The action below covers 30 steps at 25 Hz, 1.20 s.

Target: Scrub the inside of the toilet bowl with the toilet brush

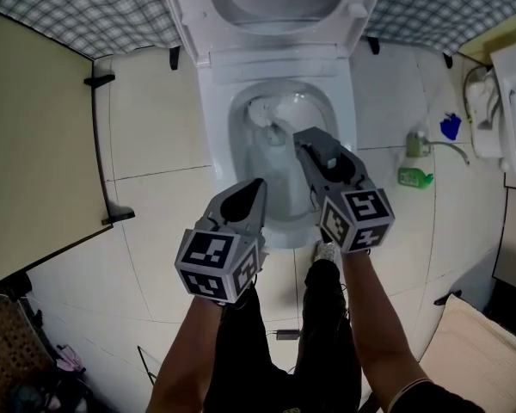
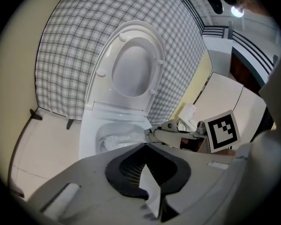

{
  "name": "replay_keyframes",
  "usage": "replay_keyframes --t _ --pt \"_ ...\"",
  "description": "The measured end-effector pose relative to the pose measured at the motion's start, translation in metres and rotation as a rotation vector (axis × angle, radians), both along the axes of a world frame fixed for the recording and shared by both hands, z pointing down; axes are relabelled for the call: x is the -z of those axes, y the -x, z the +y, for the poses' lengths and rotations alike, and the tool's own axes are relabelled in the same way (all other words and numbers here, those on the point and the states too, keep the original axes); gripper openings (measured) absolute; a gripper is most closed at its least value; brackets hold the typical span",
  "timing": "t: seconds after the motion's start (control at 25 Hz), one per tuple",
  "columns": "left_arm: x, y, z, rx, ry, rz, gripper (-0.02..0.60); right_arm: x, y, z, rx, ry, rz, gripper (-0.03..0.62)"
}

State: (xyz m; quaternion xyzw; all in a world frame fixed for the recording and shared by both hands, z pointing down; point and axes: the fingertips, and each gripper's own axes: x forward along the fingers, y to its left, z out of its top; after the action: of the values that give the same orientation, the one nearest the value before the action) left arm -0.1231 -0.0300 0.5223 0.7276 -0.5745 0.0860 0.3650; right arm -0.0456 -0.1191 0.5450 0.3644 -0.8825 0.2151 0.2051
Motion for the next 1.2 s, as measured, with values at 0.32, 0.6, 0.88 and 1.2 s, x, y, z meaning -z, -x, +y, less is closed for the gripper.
replay_keyframes --t 0.32,0.6,0.88,1.2 --pt "-0.007 0.010 0.005 0.010 0.017 0.000 0.009 0.000 0.038 0.023 0.143 -0.118 0.058 0.196" --pt "-0.014 0.006 0.002 0.000 0.028 0.004 0.009 0.002 0.041 0.017 0.181 -0.270 0.154 0.192" --pt "-0.016 0.000 0.005 -0.023 0.045 0.003 0.009 0.003 0.028 0.008 0.135 -0.332 0.260 0.192" --pt "-0.012 -0.001 0.006 -0.043 0.045 -0.007 0.009 0.005 -0.012 0.001 -0.071 -0.284 0.314 0.192"
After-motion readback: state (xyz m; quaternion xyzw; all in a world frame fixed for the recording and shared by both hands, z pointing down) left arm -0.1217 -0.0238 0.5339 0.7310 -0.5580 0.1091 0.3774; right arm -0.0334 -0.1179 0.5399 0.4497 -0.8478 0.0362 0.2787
